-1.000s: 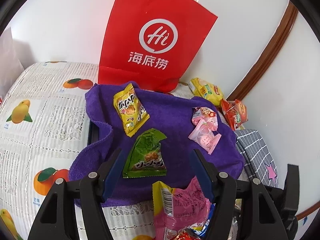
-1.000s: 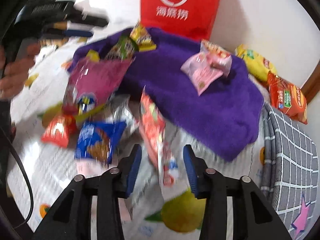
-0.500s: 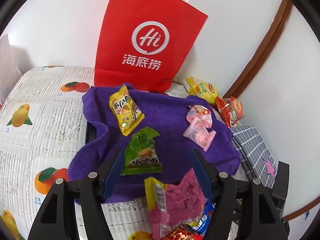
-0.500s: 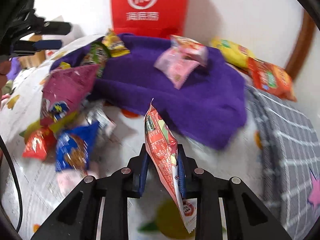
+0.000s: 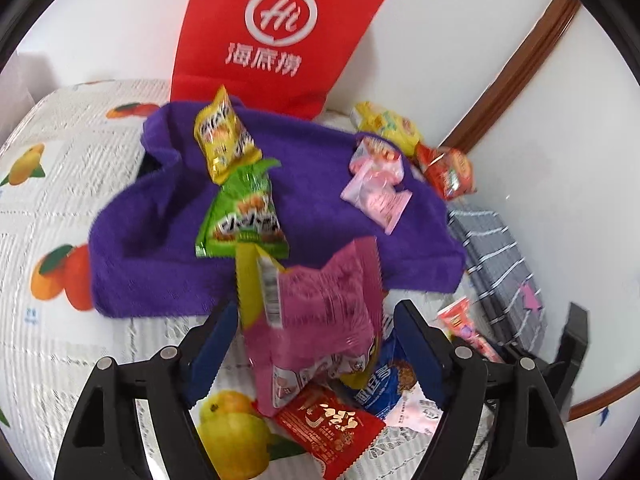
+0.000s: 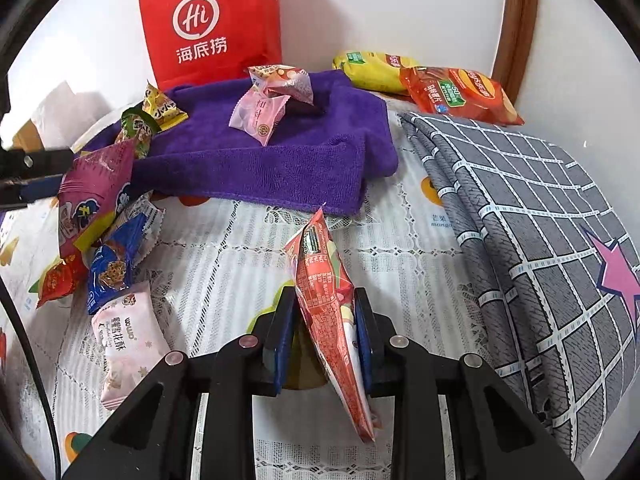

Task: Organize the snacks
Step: 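Carry the red striped packet onto the purple towel while the left tool carries the pink bag there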

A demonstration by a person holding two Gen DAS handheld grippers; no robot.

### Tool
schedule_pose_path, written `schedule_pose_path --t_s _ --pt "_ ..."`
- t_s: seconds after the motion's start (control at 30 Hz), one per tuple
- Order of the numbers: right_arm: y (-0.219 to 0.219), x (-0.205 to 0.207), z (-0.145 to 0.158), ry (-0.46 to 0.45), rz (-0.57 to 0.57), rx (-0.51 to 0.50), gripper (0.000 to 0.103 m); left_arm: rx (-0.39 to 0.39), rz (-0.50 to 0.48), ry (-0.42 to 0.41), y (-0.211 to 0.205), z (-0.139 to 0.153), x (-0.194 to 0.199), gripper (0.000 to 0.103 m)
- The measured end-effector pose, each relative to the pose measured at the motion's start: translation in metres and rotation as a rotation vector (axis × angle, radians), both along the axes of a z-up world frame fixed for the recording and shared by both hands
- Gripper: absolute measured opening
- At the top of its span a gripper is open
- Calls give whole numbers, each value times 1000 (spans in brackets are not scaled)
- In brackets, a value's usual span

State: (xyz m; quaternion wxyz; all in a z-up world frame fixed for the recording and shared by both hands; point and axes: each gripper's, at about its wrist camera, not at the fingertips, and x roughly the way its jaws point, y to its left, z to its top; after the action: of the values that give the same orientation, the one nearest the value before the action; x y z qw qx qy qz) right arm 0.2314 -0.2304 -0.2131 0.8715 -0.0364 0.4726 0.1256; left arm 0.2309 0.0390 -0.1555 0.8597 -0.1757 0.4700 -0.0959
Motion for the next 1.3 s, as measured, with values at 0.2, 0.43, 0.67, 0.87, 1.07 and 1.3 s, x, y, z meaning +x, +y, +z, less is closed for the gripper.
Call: schedule_pose_path --t_s 0.2,0.43,0.67,0.87,1.07,1.3 --pt "-5 0 0 7 -2 21 27 72 33 36 -17 -17 9 78" --pt "-5 -1 1 5 -2 16 26 68 67 31 -17 -22 5 65" --pt "-5 0 2 6 -2 11 26 83 48 2 -18 -4 -10 55" --pt "-4 -2 2 2 -4 7 26 160 54 -55 -21 20 -29 54" --pt "-1 -3 2 -7 -9 -22 25 187 45 -104 -24 43 -45 54" --pt "-3 -2 11 6 -28 30 23 204 52 -163 -22 66 -56 54"
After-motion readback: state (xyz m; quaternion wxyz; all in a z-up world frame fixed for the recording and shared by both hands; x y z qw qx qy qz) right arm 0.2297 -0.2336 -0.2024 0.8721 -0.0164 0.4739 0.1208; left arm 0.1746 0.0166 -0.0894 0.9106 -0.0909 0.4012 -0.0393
